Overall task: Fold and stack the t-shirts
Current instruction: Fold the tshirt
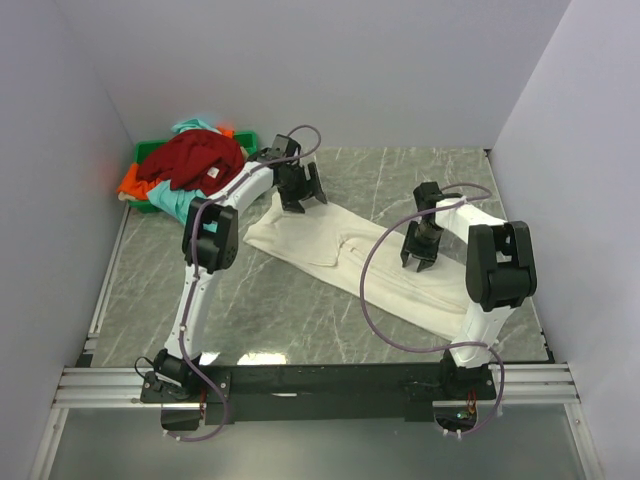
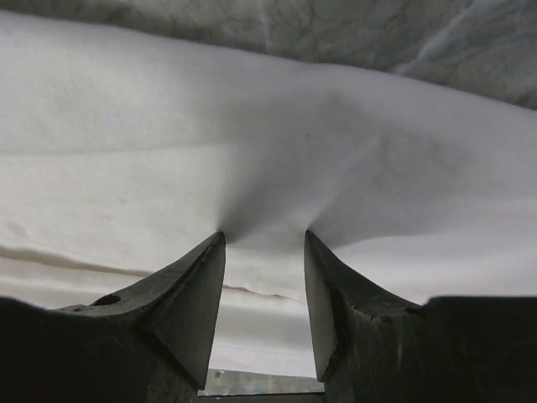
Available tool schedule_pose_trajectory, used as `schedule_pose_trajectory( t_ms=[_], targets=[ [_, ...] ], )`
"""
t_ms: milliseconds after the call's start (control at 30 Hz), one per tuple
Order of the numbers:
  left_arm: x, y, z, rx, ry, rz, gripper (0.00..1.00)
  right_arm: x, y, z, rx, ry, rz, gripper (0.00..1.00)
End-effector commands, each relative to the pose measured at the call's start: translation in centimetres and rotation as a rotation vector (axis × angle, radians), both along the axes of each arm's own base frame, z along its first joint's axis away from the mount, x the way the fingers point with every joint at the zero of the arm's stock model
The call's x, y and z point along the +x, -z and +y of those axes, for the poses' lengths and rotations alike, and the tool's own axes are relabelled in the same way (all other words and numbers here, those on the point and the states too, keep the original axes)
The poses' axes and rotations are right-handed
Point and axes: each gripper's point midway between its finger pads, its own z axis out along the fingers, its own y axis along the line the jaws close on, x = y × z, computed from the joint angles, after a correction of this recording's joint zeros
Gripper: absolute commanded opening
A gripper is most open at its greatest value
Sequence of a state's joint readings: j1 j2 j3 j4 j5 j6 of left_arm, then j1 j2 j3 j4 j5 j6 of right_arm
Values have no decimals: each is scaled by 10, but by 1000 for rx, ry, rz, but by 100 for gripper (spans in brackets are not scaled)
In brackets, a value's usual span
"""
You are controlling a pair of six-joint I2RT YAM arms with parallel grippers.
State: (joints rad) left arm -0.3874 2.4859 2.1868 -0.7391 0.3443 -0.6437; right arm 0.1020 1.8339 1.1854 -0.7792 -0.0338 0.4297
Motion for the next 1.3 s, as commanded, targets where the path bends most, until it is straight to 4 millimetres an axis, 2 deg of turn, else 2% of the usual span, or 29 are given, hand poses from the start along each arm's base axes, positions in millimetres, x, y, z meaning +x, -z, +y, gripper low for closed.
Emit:
schedule_pose_trajectory(
  t_ms=[0, 100, 200, 233, 300, 333, 400, 433, 500, 533, 567, 700, 733, 833, 900, 933, 1267],
  targets=[
    [26, 34, -15, -50, 20, -78, 83, -10, -14, -5, -17, 18, -1, 50],
    [38, 15, -25, -112, 30, -147, 85, -10, -28, -3, -5, 3, -46, 50],
    [46, -29, -37, -198, 20, -205, 86, -7, -45, -4, 0, -21, -101, 50],
    [45, -51, -39, -227, 20, -230, 87, -8, -48, -4, -1, -30, -109, 50],
    [46, -79, -41, -267, 14, -281, 88, -5, -54, -4, 1, -50, -138, 51],
    [44, -107, -40, -289, 7, -315, 88, -4, -54, -3, 5, -58, -146, 51],
    [37, -114, -35, -280, -14, -305, 88, -3, -51, -2, 8, -70, -143, 51],
    [33, -128, -32, -280, -31, -309, 88, -1, -49, -2, 12, -73, -144, 51],
    [19, -120, -24, -245, -53, -247, 88, -1, -42, 1, 28, -74, -132, 51],
    [13, -124, -21, -237, -58, -239, 88, 2, -40, 2, 31, -75, -137, 51],
    [4, -110, -17, -214, -62, -197, 88, 1, -36, 3, 39, -75, -127, 51],
    [-30, -82, -9, -189, -63, -81, 88, 4, -23, 4, 46, -77, -105, 51],
    [-40, -69, -7, -186, -63, -42, 88, 3, -21, 4, 45, -77, -98, 51],
    [-54, -52, -11, -219, -49, 28, 87, 2, -14, 4, 43, -81, -76, 51],
    [-57, -45, -14, -229, -44, 51, 87, -1, -11, 4, 42, -86, -66, 51],
    [-58, -34, -14, -225, -41, 75, 87, -1, -9, 4, 42, -86, -60, 51],
    [-57, 20, -12, -159, -32, 162, 87, -13, 5, 5, 50, -90, 11, 51]
  ],
)
